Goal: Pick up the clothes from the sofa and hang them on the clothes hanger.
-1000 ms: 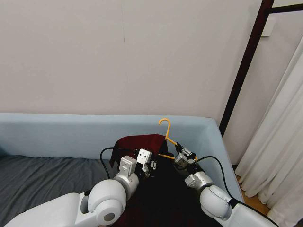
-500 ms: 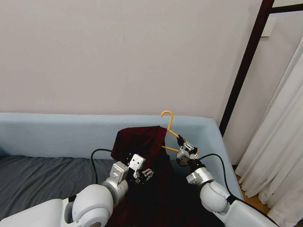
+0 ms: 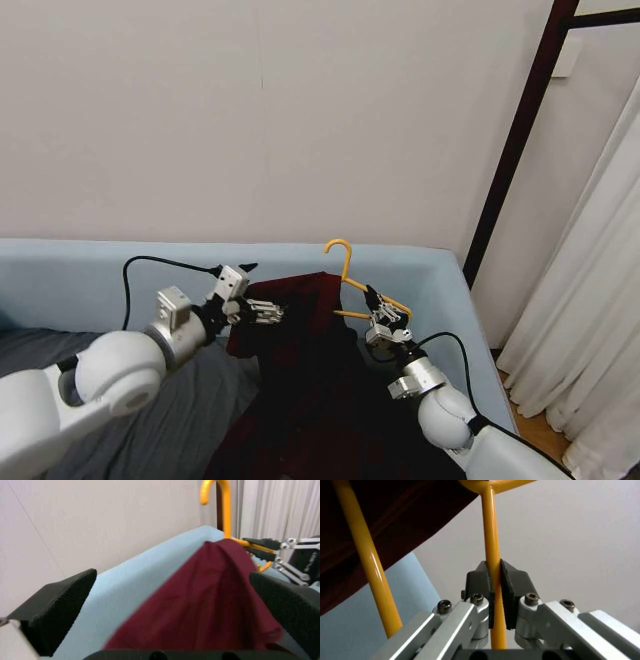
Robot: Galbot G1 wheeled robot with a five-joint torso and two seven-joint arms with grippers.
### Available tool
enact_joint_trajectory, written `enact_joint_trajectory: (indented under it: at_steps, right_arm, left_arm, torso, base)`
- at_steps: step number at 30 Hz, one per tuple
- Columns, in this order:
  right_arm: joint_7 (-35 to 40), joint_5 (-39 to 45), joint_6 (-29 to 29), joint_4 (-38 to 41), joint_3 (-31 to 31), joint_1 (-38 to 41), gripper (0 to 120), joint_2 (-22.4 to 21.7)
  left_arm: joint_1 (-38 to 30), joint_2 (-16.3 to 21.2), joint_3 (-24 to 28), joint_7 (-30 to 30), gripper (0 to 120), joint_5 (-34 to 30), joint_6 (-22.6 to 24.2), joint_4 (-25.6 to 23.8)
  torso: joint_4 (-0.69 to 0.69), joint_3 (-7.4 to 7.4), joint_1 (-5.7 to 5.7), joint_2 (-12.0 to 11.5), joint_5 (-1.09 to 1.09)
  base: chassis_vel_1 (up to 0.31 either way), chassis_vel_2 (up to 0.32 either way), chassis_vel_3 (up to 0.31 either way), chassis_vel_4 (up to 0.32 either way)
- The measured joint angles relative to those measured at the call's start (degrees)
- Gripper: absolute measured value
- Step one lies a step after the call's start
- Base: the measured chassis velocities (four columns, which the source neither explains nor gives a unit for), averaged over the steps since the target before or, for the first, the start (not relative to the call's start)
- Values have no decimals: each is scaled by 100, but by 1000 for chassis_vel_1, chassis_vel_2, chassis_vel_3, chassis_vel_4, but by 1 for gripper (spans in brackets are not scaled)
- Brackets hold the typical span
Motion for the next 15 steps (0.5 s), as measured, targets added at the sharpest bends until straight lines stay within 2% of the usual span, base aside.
enact_joint_trajectory:
  at_steps: [2,4,7,8,9,11,13,15]
  right_arm:
    - [1,-122,74,-3,3,-2,4,-3]
    - [2,-149,89,-2,8,-9,4,-12]
    - [13,-208,112,8,42,-48,4,-56]
    - [16,-242,122,28,63,-61,4,-72]
    - [16,-242,122,28,63,-61,4,-72]
    - [17,-314,142,46,88,-75,4,-105]
    - [20,-373,169,61,132,-96,4,-122]
    - [22,-385,175,66,151,-105,4,-127]
  left_arm:
    - [-398,-88,201,402,114,-178,42,327]
    - [-605,-137,346,532,115,-290,104,440]
    - [-1667,-304,1172,1158,114,-577,220,921]
    - [-2159,-385,1659,1506,113,-629,226,1151]
    - [-2159,-385,1659,1506,113,-629,226,1151]
    - [-2935,-538,2424,2020,112,-838,204,1506]
    - [-3546,-726,2999,2391,108,-1039,110,1797]
    - [-3760,-819,3185,2506,106,-1063,66,1914]
  torso:
    - [1,0,0,0,1]
    - [2,0,0,0,1]
    - [-1,0,0,0,2]
    - [-1,0,0,0,5]
    - [-1,0,0,0,5]
    - [1,1,1,0,-1]
    - [0,0,0,0,5]
    - [2,1,0,0,4]
  base:
    - [0,0,0,0]
    - [0,0,0,0]
    - [0,0,0,0]
    - [0,0,0,0]
    - [0,0,0,0]
    - [0,0,0,0]
    - [0,0,0,0]
    - [0,0,0,0]
